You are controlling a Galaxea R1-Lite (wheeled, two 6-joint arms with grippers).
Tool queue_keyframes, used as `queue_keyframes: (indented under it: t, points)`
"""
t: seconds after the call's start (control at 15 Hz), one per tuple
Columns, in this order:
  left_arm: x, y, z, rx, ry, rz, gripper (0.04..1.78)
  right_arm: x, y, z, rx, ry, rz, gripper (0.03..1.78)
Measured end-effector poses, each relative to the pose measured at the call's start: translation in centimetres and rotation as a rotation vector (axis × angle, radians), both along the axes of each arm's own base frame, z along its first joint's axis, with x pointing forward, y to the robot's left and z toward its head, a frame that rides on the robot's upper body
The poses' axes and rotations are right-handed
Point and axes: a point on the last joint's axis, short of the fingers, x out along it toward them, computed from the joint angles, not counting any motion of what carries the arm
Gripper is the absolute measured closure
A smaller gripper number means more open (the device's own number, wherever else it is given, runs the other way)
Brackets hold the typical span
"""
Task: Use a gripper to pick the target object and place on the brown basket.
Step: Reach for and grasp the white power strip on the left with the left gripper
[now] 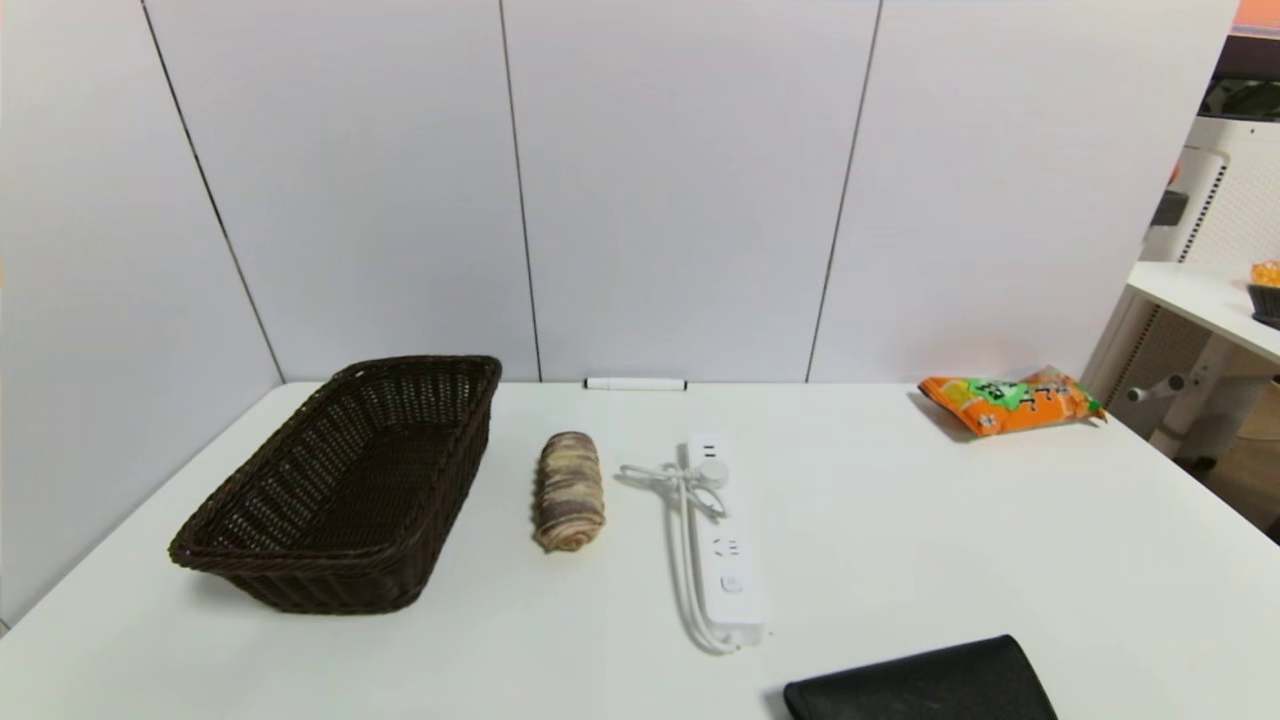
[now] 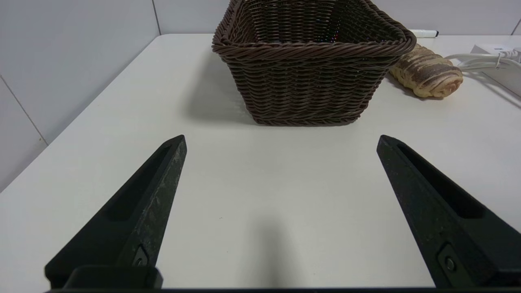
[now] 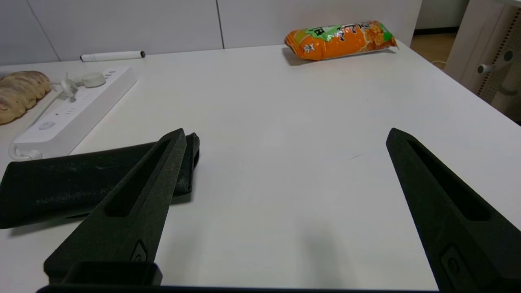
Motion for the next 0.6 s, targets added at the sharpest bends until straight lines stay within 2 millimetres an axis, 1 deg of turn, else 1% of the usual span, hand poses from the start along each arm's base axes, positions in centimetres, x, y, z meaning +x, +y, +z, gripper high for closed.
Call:
queue_keyframes:
  t: [0.6]
  points:
    - [0.00, 0.04, 0.00, -0.022, 0.000, 0.020, 0.13, 0.00, 0.00, 0.02, 0.000, -0.001, 0.000, 0.11]
